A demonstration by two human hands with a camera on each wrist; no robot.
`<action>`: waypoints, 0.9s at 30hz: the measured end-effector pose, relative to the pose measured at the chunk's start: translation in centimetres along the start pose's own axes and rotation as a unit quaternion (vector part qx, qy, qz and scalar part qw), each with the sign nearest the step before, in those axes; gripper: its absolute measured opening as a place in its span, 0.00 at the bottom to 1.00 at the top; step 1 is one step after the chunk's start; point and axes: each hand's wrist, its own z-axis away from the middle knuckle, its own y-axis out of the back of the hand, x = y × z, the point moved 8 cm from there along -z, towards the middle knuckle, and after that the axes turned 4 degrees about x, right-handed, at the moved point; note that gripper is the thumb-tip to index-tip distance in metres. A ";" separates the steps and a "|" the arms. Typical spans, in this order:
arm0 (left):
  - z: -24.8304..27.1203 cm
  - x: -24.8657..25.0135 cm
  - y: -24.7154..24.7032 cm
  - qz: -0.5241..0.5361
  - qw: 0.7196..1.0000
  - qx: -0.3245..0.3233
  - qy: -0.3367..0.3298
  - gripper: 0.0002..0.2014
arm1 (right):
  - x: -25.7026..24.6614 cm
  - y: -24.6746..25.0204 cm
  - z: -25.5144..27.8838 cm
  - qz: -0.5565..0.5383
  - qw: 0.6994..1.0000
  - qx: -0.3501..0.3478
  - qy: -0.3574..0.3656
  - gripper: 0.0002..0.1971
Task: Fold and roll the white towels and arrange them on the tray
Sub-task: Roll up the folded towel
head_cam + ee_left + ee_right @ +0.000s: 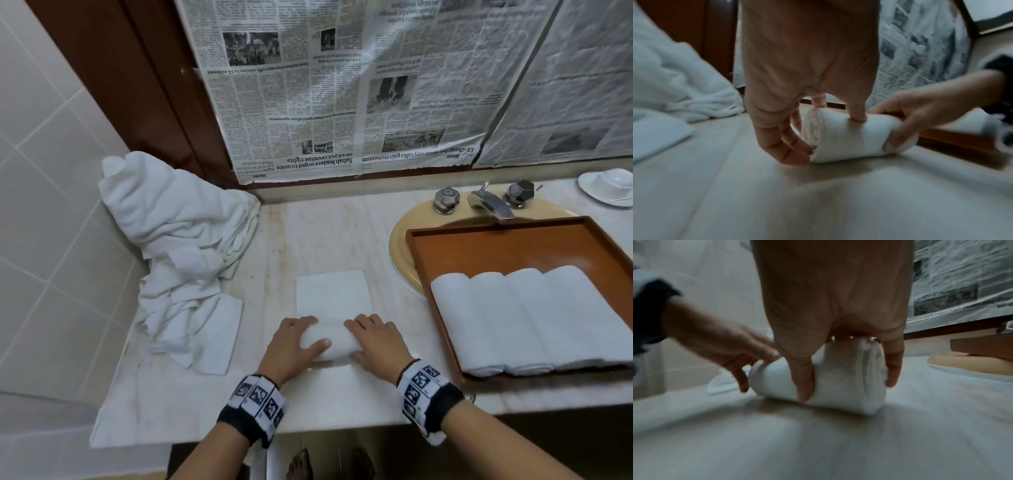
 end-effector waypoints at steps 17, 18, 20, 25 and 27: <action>0.5 -1.0 -1.1 -0.020 0.997 -0.067 0.029 0.39 | -1.1 -0.4 2.4 0.085 0.996 0.031 0.001 0.41; 0.8 -1.0 -1.1 -0.027 0.998 -0.056 0.022 0.41 | -0.8 -0.4 2.0 0.065 0.998 0.013 -0.006 0.38; 1.4 -0.2 -1.0 -0.060 0.998 -0.020 -0.018 0.40 | 0.1 -0.6 1.0 0.002 0.998 -0.054 -0.016 0.34; 1.4 0.5 -0.9 -0.006 1.000 -0.004 -0.026 0.29 | 1.4 -0.7 -0.2 -0.165 0.969 -0.181 -0.034 0.34; 0.3 0.2 -0.7 0.012 1.000 -0.012 0.001 0.28 | 1.4 -0.5 0.0 -0.122 0.983 -0.132 -0.045 0.41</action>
